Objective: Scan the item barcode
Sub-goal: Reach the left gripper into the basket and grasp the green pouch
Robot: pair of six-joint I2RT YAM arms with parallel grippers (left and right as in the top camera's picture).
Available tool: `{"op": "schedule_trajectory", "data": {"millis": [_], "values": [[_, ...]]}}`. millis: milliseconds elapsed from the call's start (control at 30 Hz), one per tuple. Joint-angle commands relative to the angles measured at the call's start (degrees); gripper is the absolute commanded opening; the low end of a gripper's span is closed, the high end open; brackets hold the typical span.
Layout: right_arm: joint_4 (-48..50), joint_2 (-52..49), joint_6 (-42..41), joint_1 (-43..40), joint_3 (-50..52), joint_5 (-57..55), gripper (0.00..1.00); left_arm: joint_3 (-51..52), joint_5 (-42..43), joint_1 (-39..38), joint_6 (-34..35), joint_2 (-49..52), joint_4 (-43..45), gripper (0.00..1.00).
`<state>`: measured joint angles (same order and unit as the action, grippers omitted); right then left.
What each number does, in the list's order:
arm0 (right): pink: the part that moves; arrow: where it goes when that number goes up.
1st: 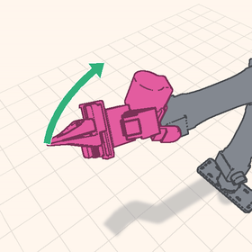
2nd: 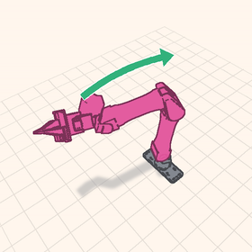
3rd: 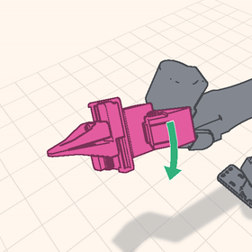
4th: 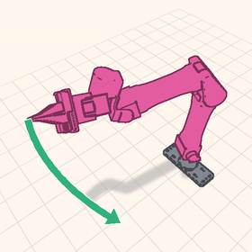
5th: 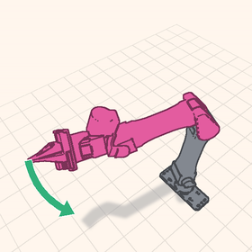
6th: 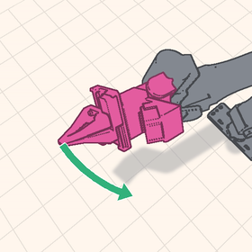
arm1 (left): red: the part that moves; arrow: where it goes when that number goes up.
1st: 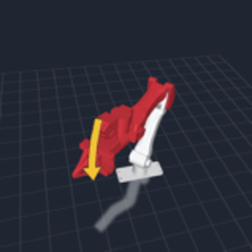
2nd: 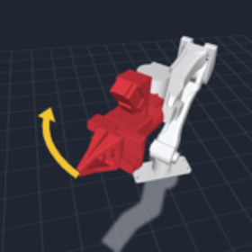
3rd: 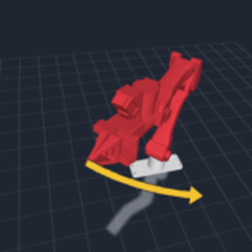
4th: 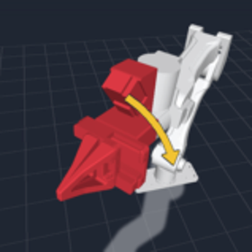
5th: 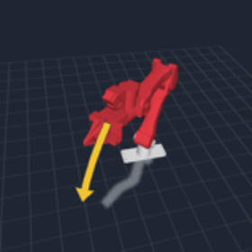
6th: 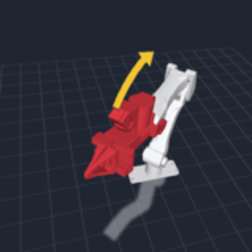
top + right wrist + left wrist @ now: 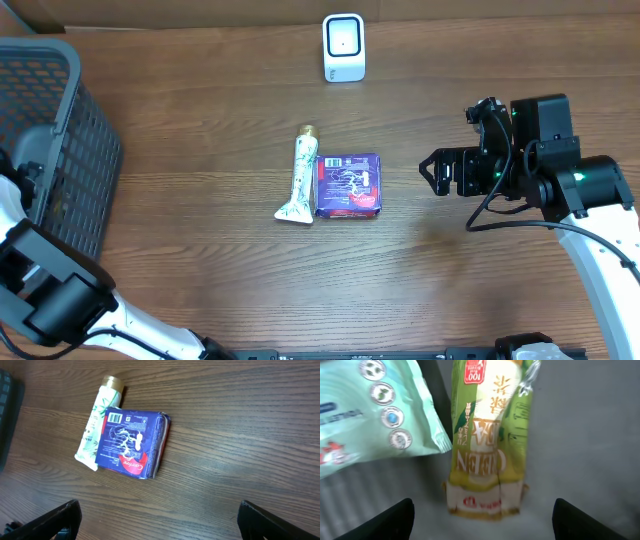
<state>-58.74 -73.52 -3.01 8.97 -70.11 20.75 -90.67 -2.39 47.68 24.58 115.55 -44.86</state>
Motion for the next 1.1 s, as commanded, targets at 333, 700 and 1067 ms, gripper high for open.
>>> {"op": "schedule_trajectory", "data": {"millis": [333,700,1067], "values": [[0.09,0.09,-0.24,-0.37,-1.09,0.33,1.0,0.31,-0.55,-0.09,0.83,5.09,4.15,0.57],[0.15,0.09,-0.24,-0.37,-1.09,0.31,1.0,-8.63,4.96,-0.13,-5.38,-2.34,-4.68,0.04],[0.15,0.09,-0.22,-0.37,-1.09,0.31,1.0,-23.54,9.92,-6.43,-12.81,-22.84,-15.67,0.04]]}}
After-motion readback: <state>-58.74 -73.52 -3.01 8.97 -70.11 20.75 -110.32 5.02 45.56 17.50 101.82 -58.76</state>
